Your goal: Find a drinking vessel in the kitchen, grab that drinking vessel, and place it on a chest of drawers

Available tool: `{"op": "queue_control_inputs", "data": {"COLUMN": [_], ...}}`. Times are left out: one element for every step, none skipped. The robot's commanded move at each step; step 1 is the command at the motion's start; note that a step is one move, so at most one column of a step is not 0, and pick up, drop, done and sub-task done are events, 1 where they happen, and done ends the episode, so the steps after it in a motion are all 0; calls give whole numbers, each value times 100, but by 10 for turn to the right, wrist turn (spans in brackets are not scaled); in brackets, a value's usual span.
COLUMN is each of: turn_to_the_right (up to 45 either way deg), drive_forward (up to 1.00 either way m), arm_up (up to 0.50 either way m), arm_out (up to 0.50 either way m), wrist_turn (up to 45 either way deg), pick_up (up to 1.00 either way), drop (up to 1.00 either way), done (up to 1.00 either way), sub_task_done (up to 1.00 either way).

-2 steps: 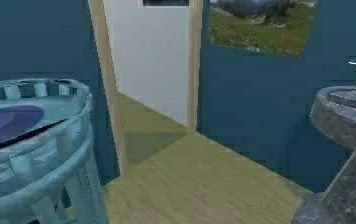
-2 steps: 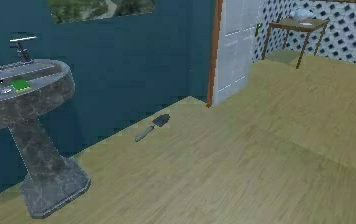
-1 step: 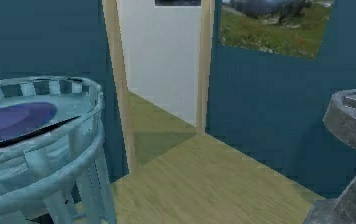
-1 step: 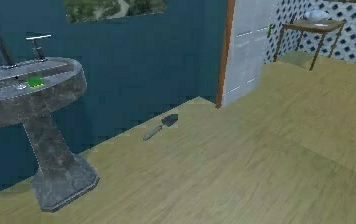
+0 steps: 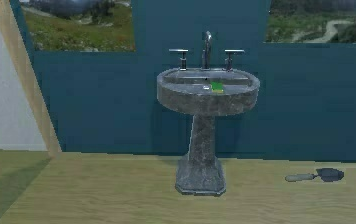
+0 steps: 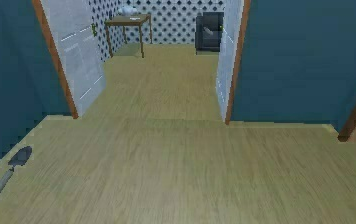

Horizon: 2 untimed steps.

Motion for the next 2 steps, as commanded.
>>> {"op": "queue_control_inputs", "data": {"turn_to_the_right": [60,30], "drive_forward": [0,0], "arm_up": [0,0], "arm_out": [0,0], "wrist_turn": [0,0], "pick_up": [0,0], "drop": [0,0], "done": [0,0], "sub_task_done": [0,0]}}
